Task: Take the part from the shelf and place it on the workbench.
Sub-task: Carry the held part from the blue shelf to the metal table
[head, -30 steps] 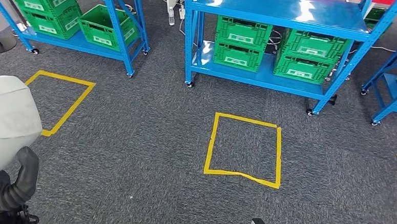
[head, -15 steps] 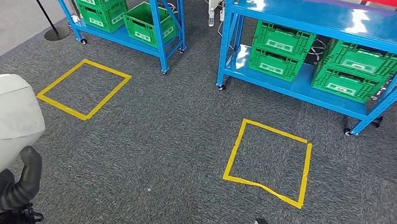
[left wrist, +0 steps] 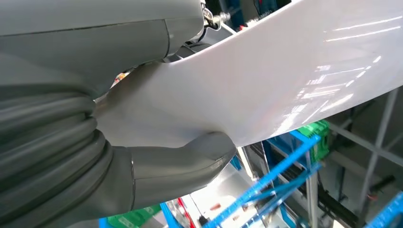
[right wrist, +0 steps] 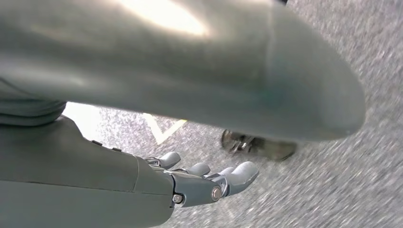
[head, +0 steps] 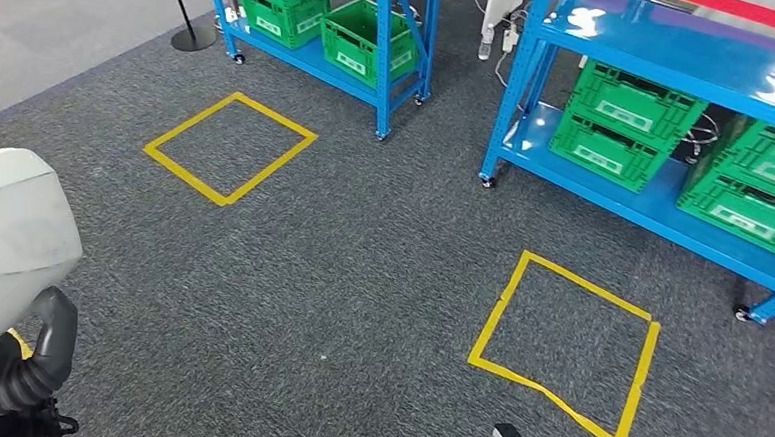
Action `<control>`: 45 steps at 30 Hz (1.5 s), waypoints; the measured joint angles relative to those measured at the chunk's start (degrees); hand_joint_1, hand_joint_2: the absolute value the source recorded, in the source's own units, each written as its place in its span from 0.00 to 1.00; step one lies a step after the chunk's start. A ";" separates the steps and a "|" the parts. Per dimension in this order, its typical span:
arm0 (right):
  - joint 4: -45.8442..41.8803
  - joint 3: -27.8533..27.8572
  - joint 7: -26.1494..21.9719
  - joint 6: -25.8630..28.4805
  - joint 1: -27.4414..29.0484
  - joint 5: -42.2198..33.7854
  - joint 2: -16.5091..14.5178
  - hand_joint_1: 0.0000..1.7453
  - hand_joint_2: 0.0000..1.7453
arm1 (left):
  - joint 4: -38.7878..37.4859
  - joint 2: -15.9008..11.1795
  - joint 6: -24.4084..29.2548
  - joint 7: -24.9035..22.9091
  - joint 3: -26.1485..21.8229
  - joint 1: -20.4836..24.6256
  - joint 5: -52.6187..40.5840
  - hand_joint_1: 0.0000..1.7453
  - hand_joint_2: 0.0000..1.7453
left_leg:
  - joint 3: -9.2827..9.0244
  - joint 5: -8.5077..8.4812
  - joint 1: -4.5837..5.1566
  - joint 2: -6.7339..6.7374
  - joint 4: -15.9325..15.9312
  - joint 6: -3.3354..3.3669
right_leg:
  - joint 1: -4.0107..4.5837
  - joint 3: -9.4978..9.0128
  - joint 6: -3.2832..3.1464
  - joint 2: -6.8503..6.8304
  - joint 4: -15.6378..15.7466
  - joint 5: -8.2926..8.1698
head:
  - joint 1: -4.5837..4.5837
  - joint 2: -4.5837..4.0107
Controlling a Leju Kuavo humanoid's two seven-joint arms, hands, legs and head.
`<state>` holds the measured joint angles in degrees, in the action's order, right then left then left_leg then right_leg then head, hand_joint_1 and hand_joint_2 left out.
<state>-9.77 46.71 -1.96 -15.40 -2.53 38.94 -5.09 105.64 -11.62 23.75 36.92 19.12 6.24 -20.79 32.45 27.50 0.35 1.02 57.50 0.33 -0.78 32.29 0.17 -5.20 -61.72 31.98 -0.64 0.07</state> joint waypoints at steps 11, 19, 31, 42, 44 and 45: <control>0.00 0.00 -0.02 0.01 0.34 -0.02 0.01 0.00 0.00 | -1.11 0.12 -0.15 0.18 0.05 0.93 0.22 1.00 1.00 | 0.73 0.64 -0.60 -8.42 1.70 -1.32 | -0.58 1.06 0.07 9.21 1.05 -2.10 | -0.31 0.00; 0.00 0.02 -0.13 0.04 0.56 -0.13 -0.07 0.00 0.00 | -1.57 0.02 0.08 0.28 0.19 1.12 0.37 1.00 1.00 | 8.46 7.26 -0.61 -1.71 15.93 -3.01 | -0.07 0.26 -2.37 3.34 1.86 -2.21 | 0.32 0.00; 0.00 0.03 -0.45 0.01 0.18 -0.45 -0.25 0.00 0.00 | -2.09 -0.10 0.35 0.47 0.40 1.77 0.38 1.00 1.00 | 0.64 -0.76 0.06 -0.78 0.36 0.26 | 0.07 -0.06 -0.10 1.18 -1.41 1.27 | 0.15 0.00; 0.00 0.32 -1.07 -0.02 0.54 -1.38 -0.26 0.00 0.00 | -3.98 0.64 -0.01 0.86 1.15 2.29 1.19 1.00 1.00 | 1.91 -0.27 -0.51 -8.87 2.07 -1.51 | -0.39 0.79 -0.12 8.65 0.81 -1.79 | -0.13 0.00; 0.00 0.34 -1.11 -0.01 0.48 -1.46 -0.32 0.00 0.00 | -4.21 0.69 -0.03 0.81 1.26 2.29 1.24 1.00 1.00 | 2.24 -0.44 -0.61 -9.03 1.92 -2.16 | -0.40 0.55 -1.02 7.30 1.17 -2.12 | -0.11 0.00; 0.00 0.35 -1.14 0.00 0.51 -1.50 -0.35 0.00 0.00 | -4.34 0.71 -0.03 0.81 1.32 2.37 1.25 1.00 1.00 | 2.73 0.13 -0.56 -7.70 2.77 -2.42 | -0.43 0.38 -1.48 6.60 1.43 -2.28 | 0.06 0.00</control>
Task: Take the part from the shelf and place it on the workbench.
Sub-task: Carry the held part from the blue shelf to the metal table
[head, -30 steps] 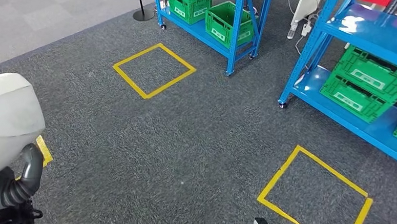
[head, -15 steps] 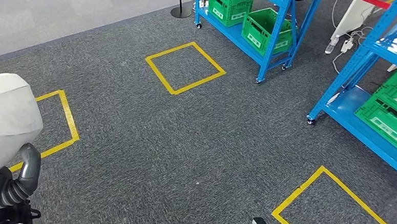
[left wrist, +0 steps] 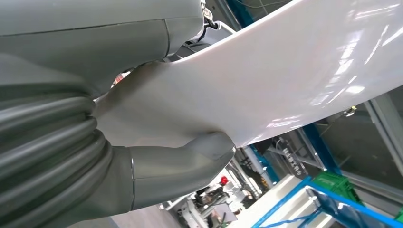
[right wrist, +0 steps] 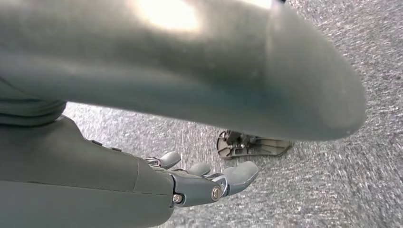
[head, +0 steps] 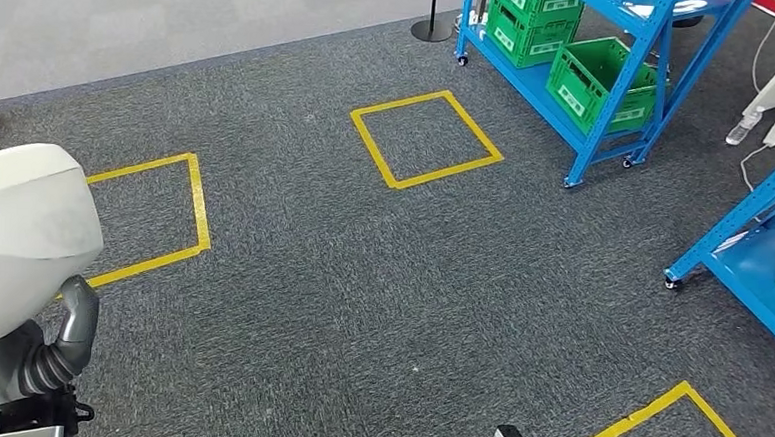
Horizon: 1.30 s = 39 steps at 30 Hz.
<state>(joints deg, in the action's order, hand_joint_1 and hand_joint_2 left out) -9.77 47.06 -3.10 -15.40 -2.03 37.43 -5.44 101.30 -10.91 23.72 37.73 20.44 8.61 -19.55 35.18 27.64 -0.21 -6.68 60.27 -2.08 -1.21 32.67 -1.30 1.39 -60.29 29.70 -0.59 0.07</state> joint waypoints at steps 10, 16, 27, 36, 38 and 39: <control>0.00 0.02 0.08 0.24 0.45 0.18 -0.10 0.00 0.00 | -0.73 0.63 0.17 -0.04 0.57 0.23 -0.55 1.00 1.00 | -0.23 -0.06 0.63 10.52 1.12 0.37 | 0.64 -1.25 -0.25 -7.58 0.33 0.97 | 0.53 0.00; 0.00 0.03 0.20 0.31 0.11 0.15 -0.20 0.00 0.00 | 0.13 1.01 -0.32 -0.80 0.61 0.01 -1.30 1.00 1.00 | -1.58 -0.97 0.58 8.29 -1.94 2.28 | 0.50 -1.44 1.62 -6.91 -1.49 3.06 | 0.41 0.00; 0.00 0.07 0.88 0.10 0.19 0.59 -0.28 0.00 0.00 | 1.84 2.09 -1.70 -1.92 0.63 -1.13 -2.70 1.00 1.00 | -1.18 -0.65 0.09 -0.80 -0.96 1.26 | 0.10 0.96 1.37 2.25 -0.43 -0.48 | -0.11 0.00; 0.00 0.09 0.68 0.25 0.36 0.86 -0.33 0.00 0.00 | 2.82 1.93 -1.78 -2.27 0.50 -2.13 -2.91 1.00 1.00 | 6.63 6.83 -0.11 6.09 14.56 -0.89 | 0.37 0.15 -1.04 -4.20 0.51 -0.68 | 0.46 0.00; 0.00 0.09 0.65 0.24 0.33 0.90 -0.34 0.00 0.00 | 2.83 1.93 -1.78 -2.27 0.50 -2.32 -2.92 1.00 1.00 | 4.63 4.11 -0.10 6.63 10.98 -0.77 | 0.39 -0.15 -0.94 -5.80 0.50 -0.43 | 0.46 0.00; 0.00 0.09 0.64 0.23 0.30 0.90 -0.36 0.00 0.00 | 2.85 1.93 -1.78 -2.27 0.49 -2.34 -2.92 1.00 1.00 | 2.32 2.12 -0.02 7.63 6.73 -0.57 | 0.40 -0.42 -0.81 -6.51 0.50 -0.25 | 0.47 0.00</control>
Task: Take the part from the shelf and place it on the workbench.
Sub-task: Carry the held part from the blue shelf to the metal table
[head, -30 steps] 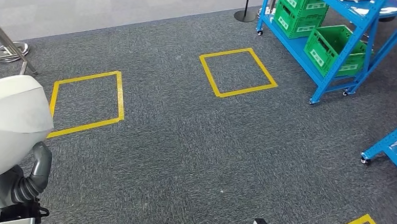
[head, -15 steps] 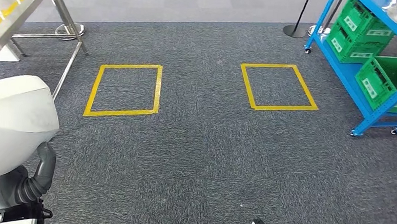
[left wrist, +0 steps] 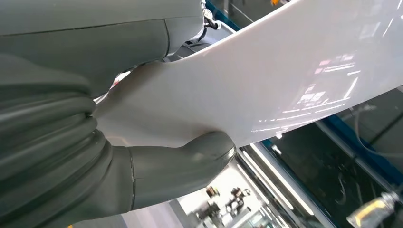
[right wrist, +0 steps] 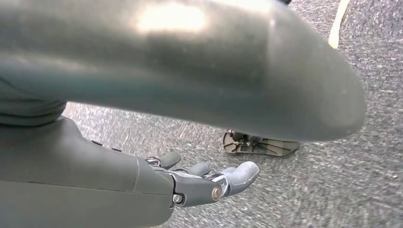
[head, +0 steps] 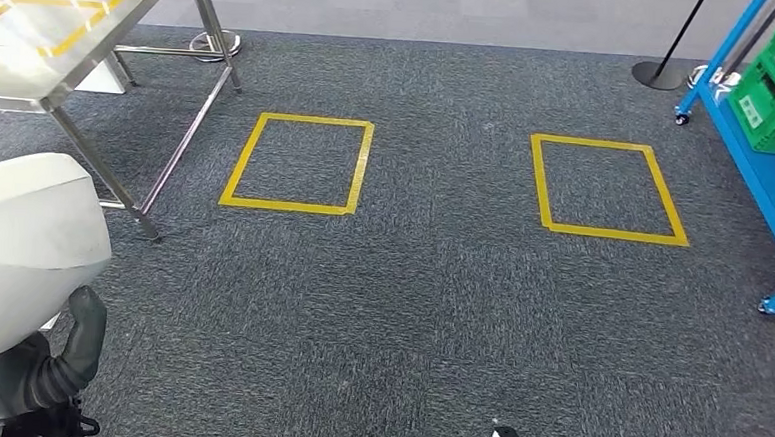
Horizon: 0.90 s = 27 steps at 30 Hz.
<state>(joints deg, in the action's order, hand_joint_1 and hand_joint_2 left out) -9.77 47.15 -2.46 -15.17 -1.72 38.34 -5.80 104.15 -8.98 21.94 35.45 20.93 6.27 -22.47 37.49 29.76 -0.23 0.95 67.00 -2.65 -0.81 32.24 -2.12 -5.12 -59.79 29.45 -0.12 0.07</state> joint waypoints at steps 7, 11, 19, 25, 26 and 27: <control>0.00 -0.01 -0.13 0.00 -0.34 -0.03 0.00 0.00 0.00 | 0.39 -0.02 -0.03 -0.01 -0.12 -0.02 -0.01 1.00 1.00 | -4.46 -3.13 0.34 0.79 -8.96 2.35 | 0.07 -1.20 2.19 -1.49 -0.57 1.52 | -0.14 0.00; 0.00 0.01 -0.13 0.00 -0.08 -0.26 -0.02 0.00 0.00 | 0.30 0.23 -0.48 -0.13 -0.13 0.32 -0.06 1.00 1.00 | -4.53 -3.56 -0.14 -2.10 -9.28 3.16 | -0.19 4.96 2.81 4.52 -12.99 7.25 | -0.66 0.00; 0.00 0.81 -0.27 0.00 0.21 -0.60 -0.02 0.00 0.00 | -0.18 0.26 -0.99 -0.19 -0.13 0.85 -0.07 1.00 1.00 | -3.44 -3.07 -0.37 -8.36 -7.78 1.24 | -0.63 1.08 2.58 9.70 -0.75 -0.33 | -0.76 0.00; 0.00 1.05 -0.61 -0.13 0.41 -0.92 -0.10 0.00 0.00 | -0.46 0.19 -1.00 -0.26 -0.13 1.70 -0.01 1.00 1.00 | 1.08 1.45 -0.28 -2.75 0.39 -0.36 | -0.64 0.44 0.46 5.04 0.21 -0.94 | -0.06 0.00; 0.00 1.09 -0.61 -0.15 0.54 -0.92 -0.10 0.00 0.00 | -0.64 0.19 -0.96 -0.28 -0.13 1.80 0.00 1.00 1.00 | 2.99 3.20 -0.33 -1.93 4.30 -0.53 | -0.54 0.43 0.35 4.12 0.21 -0.86 | -0.03 0.00; 0.00 1.13 -0.58 -0.16 0.62 -0.91 -0.10 0.00 0.00 | -0.81 0.18 -0.89 -0.30 -0.13 1.76 0.00 1.00 1.00 | 4.35 4.11 -0.37 -1.61 7.11 -0.64 | -0.48 0.41 0.29 3.24 0.21 -0.76 | -0.03 0.00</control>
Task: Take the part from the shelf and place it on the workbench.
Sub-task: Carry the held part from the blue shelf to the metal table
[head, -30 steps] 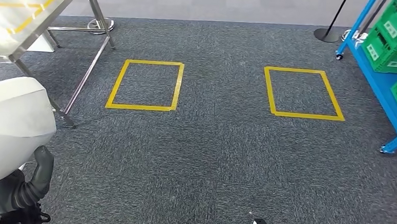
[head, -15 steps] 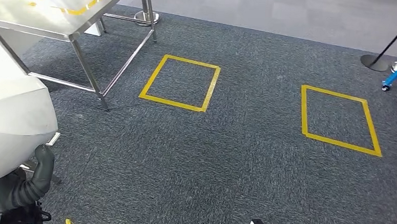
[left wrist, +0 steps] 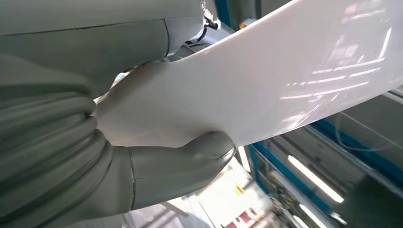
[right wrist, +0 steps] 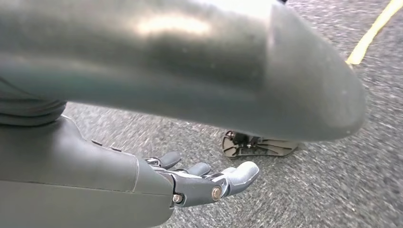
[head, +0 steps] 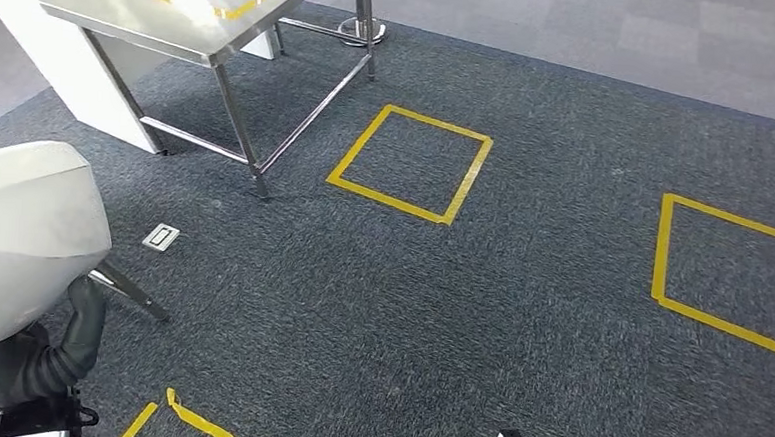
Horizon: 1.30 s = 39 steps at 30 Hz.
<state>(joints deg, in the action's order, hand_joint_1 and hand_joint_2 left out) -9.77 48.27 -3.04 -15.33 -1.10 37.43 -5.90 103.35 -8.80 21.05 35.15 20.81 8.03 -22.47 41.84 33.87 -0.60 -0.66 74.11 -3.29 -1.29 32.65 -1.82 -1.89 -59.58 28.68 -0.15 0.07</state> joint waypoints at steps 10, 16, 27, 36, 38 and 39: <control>0.00 0.25 0.36 0.02 -0.48 -0.22 0.02 0.00 0.00 | -0.28 0.10 0.68 0.01 0.05 0.00 0.00 1.00 1.00 | -8.09 -7.41 0.42 2.98 -15.43 2.69 | 0.54 -1.85 2.31 -5.33 -0.15 1.76 | -0.27 0.00; 0.00 0.27 0.42 0.27 -0.35 -0.29 0.02 0.00 0.00 | -0.45 0.58 0.67 -0.03 0.06 0.15 0.00 1.00 1.00 | -8.27 -7.89 -0.04 -1.66 -15.75 3.70 | 0.29 6.33 3.11 1.61 -16.08 8.06 | -0.84 0.00; 0.00 0.32 0.27 0.29 -0.70 -0.17 -0.05 0.00 0.00 | -0.52 0.38 0.49 0.23 0.05 0.35 0.26 1.00 1.00 | -5.71 -5.92 0.02 -4.31 -12.20 0.59 | -0.09 0.13 0.69 2.69 0.27 -0.73 | -0.61 0.00; 0.00 0.32 0.21 0.32 -0.70 -0.02 -0.13 0.00 0.00 | -0.72 0.36 0.47 0.42 0.07 0.59 0.58 1.00 1.00 | -7.28 -7.15 0.35 4.16 -13.24 1.18 | 0.55 -0.81 0.93 -3.97 0.26 0.13 | -0.31 0.00; 0.00 0.33 0.16 0.33 -0.79 -0.08 -0.14 0.00 0.00 | -0.73 0.34 0.29 0.60 0.07 0.83 0.75 1.00 1.00 | -8.01 -7.45 0.69 4.67 -15.03 2.08 | 0.79 -1.14 1.60 -5.07 0.37 0.28 | -0.37 0.00; 0.00 0.34 0.11 0.33 -0.86 -0.11 -0.14 0.00 0.00 | -0.75 0.31 0.15 0.70 0.07 0.97 0.87 1.00 1.00 | -7.90 -7.62 0.68 3.89 -15.18 2.48 | 0.78 -1.33 1.94 -5.69 0.49 0.32 | -0.38 0.00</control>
<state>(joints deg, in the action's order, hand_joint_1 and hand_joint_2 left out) -9.77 48.61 -2.93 -15.00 -1.96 37.32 -6.04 102.59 -8.49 21.21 35.86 20.88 9.00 -21.59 33.94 26.25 0.08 3.23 58.93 -0.81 -0.51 31.32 0.12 -7.57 -59.09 29.00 -0.53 0.07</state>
